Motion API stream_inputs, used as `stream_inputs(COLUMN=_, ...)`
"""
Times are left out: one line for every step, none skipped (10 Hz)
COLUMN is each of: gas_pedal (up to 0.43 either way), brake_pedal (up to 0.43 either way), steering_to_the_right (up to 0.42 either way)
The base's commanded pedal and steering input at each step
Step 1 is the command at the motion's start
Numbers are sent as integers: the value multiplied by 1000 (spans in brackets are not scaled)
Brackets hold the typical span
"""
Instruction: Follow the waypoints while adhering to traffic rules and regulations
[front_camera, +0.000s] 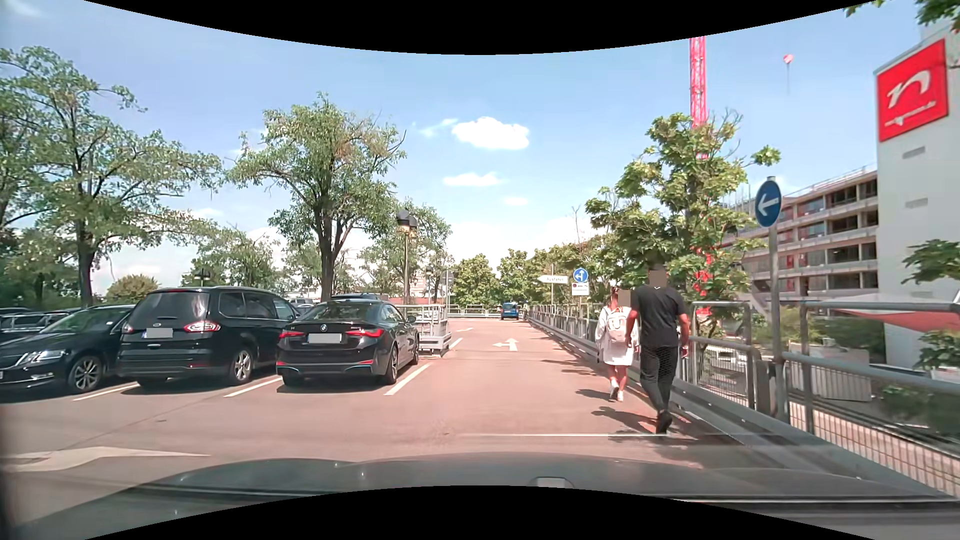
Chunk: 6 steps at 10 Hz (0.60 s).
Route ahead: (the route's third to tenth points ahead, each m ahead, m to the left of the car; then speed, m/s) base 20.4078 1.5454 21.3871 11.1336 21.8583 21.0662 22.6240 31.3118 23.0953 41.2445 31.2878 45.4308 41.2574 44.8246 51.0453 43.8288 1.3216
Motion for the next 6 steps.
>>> stream_inputs(gas_pedal=0, brake_pedal=0, steering_to_the_right=-54)
stream_inputs(gas_pedal=0, brake_pedal=0, steering_to_the_right=-52)
stream_inputs(gas_pedal=0, brake_pedal=0, steering_to_the_right=-52)
stream_inputs(gas_pedal=0, brake_pedal=0, steering_to_the_right=-52)
stream_inputs(gas_pedal=0, brake_pedal=0, steering_to_the_right=-51)
stream_inputs(gas_pedal=0, brake_pedal=0, steering_to_the_right=-51)
